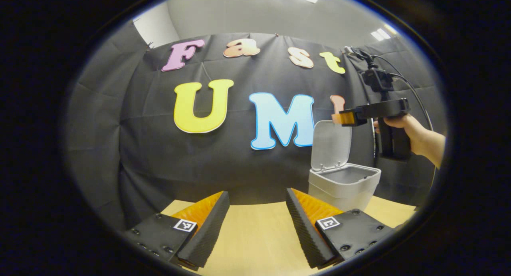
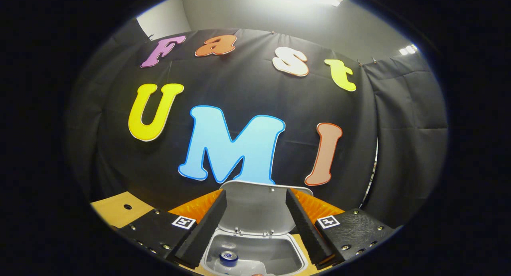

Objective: Press the lid of the desktop garbage bin to open it, pick up the crumpled paper on the desktop and throw it into the bin, then pick up the pop can on the desktop and drop it into the bin, and finally close the garbage bin lid.

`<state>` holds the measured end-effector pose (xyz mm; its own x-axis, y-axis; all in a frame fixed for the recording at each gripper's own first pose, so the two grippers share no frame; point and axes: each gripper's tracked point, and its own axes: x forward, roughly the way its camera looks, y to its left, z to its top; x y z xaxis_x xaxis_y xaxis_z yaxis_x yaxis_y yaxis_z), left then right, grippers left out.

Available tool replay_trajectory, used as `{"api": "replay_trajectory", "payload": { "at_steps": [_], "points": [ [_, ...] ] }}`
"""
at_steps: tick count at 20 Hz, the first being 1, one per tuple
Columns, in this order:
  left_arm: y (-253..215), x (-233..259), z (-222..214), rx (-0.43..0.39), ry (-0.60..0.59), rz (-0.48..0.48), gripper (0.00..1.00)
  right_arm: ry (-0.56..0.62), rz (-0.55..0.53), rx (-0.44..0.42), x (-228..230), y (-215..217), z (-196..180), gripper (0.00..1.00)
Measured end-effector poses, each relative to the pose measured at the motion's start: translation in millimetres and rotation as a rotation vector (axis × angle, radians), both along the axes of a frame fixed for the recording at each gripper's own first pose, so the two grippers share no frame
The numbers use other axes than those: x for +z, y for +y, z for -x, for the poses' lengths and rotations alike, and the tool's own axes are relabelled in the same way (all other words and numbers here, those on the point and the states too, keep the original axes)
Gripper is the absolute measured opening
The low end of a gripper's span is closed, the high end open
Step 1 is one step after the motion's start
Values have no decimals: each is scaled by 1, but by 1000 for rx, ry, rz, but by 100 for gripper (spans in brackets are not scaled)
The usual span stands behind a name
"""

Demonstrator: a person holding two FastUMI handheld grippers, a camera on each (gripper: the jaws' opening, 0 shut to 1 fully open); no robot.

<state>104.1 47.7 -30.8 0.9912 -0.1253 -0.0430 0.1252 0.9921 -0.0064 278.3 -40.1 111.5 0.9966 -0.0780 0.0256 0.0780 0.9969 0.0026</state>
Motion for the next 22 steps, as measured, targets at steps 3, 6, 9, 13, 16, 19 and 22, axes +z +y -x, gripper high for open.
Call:
{"api": "replay_trajectory", "payload": {
  "at_steps": [3, 6, 9, 13, 16, 19, 22],
  "points": [
    [10, 3, 1, -1, -11, -3, 93, -14, -22, -14, 18, -5, -22, 95],
    [14, 1, -1, -5, -13, -1, 96, 1, -49, -39, 22, -12, -44, 95],
    [18, -3, -2, 8, -3, 11, 94, 25, -97, -51, 21, -13, -45, 95],
    [24, -4, -1, 23, 0, 8, 92, 73, -149, -54, 10, -17, -59, 95],
    [29, -3, 0, 50, -1, 11, 95, 101, -177, -47, 0, -21, -63, 95],
    [25, 0, 7, 69, -2, 21, 94, 103, -213, -20, 0, -21, -58, 95],
    [19, 2, 13, 86, -12, 7, 94, 97, -200, -5, -2, -20, -49, 95]
  ]
}}
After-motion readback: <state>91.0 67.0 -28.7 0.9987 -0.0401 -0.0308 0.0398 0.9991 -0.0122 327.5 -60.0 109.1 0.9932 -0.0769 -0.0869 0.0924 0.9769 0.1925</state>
